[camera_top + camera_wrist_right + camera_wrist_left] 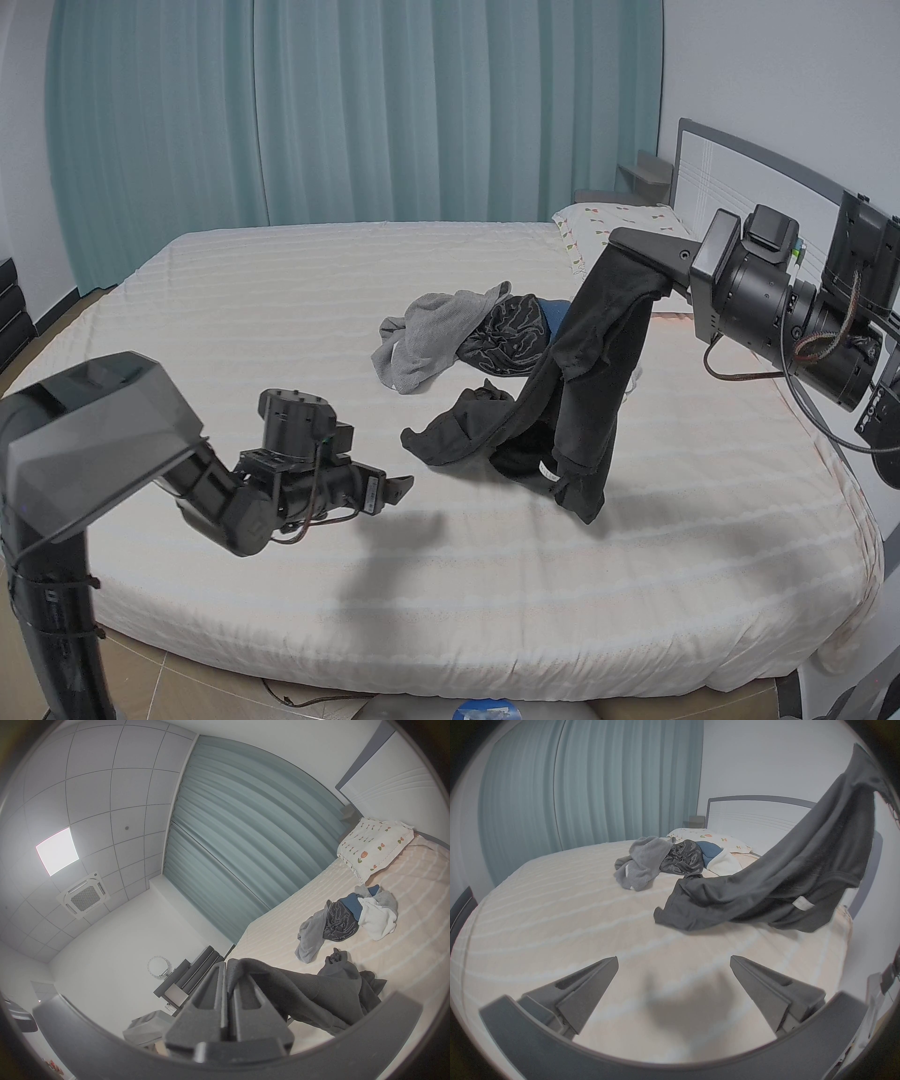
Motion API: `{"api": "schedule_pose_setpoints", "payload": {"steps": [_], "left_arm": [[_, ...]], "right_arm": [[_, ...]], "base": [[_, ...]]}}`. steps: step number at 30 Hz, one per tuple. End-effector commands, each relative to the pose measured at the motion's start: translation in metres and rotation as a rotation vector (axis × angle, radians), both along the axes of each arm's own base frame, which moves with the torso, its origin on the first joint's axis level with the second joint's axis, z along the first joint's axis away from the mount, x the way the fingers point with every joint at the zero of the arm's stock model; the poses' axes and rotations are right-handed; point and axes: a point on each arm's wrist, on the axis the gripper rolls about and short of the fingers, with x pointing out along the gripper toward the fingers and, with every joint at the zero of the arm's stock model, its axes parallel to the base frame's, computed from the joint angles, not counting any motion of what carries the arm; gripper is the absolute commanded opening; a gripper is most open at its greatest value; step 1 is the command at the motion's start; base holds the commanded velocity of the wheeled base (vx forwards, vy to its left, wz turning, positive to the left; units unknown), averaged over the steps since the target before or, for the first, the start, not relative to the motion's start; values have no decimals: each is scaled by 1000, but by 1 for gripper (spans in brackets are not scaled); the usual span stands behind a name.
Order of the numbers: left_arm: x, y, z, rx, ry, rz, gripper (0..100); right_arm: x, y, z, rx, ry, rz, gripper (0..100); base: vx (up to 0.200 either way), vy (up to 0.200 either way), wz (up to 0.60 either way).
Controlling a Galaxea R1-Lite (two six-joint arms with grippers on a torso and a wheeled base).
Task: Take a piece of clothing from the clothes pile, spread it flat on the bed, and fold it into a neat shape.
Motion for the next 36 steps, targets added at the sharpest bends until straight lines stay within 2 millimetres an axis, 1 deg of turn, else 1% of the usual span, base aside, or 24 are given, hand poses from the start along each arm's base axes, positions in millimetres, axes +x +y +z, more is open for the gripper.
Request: {"api": "schedule_pose_setpoints", "payload": {"steps": [1,3,8,12,15,16,17,20,21,25,29,31,32,34,36], "left_arm": [[42,-38,-62,39,16,-21,100],[46,-44,-66,46,13,-35,100],[65,-57,-74,67,-28,-65,100],[79,-57,-79,55,-59,-50,100],[91,-63,-79,35,-99,-42,100],[91,-63,-79,35,-99,-42,100],[99,-66,-80,26,-124,-33,100],[104,-64,-82,27,-129,-9,100],[103,-65,-83,21,-125,-7,0],[102,-66,-83,0,-118,2,0],[98,-64,-81,-26,-108,24,0],[95,-61,-62,-75,-129,45,0],[94,-59,-58,-85,-126,54,0],[79,-52,-27,-148,-110,104,0],[67,-46,-5,-168,-104,157,0]], "right_arm": [[0,3,5,7,-13,5,0],[0,3,5,7,-12,2,0],[0,3,9,15,-24,0,0],[-1,3,9,17,-26,0,0],[-2,3,10,18,-28,-4,0],[-2,3,10,18,-28,-4,0],[-3,4,9,18,-26,-6,0],[-3,5,9,19,-25,-9,0],[-3,5,9,19,-25,-10,0],[-2,4,9,18,-24,-13,0],[0,3,5,13,-15,-21,0],[3,0,1,4,-4,-30,0],[4,0,1,3,-3,-32,0],[12,0,-6,-10,18,-43,0],[19,1,-14,-23,41,-52,0]], "base": [[0,0,0],[0,0,0],[0,0,0],[0,0,0],[0,0,0],[0,0,0],[0,0,0],[0,0,0],[0,0,0],[0,0,0],[0,0,0],[0,0,0],[0,0,0],[0,0,0],[0,0,0]]}}
